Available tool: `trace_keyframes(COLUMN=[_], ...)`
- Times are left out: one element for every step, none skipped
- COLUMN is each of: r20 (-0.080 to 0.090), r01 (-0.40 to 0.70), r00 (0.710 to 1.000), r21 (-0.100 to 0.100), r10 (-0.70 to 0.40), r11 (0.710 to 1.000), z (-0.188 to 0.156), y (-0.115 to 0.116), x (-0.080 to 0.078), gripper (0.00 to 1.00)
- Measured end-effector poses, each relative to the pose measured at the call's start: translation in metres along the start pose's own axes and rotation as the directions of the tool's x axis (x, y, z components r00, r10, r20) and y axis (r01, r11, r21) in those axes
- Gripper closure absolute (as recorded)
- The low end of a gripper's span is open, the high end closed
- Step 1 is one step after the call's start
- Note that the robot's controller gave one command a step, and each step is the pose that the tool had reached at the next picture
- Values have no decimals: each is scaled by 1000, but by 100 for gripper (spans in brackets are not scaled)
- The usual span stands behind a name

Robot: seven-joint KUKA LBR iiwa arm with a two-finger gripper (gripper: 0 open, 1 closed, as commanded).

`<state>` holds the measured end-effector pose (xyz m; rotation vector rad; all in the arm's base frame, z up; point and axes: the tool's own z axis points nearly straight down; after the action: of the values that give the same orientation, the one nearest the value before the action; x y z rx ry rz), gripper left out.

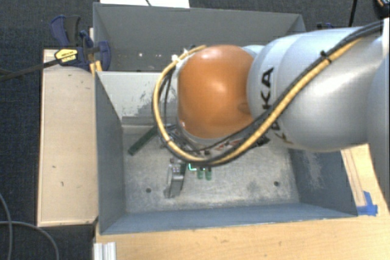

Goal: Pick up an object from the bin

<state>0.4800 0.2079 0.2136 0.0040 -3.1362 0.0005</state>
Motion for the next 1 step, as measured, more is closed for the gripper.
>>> trace_keyframes(r20=[0], r01=[239], r00=[971], r21=[2], r10=[-239], r11=[971], z=[146], y=[-61], x=[-19], gripper=[0])
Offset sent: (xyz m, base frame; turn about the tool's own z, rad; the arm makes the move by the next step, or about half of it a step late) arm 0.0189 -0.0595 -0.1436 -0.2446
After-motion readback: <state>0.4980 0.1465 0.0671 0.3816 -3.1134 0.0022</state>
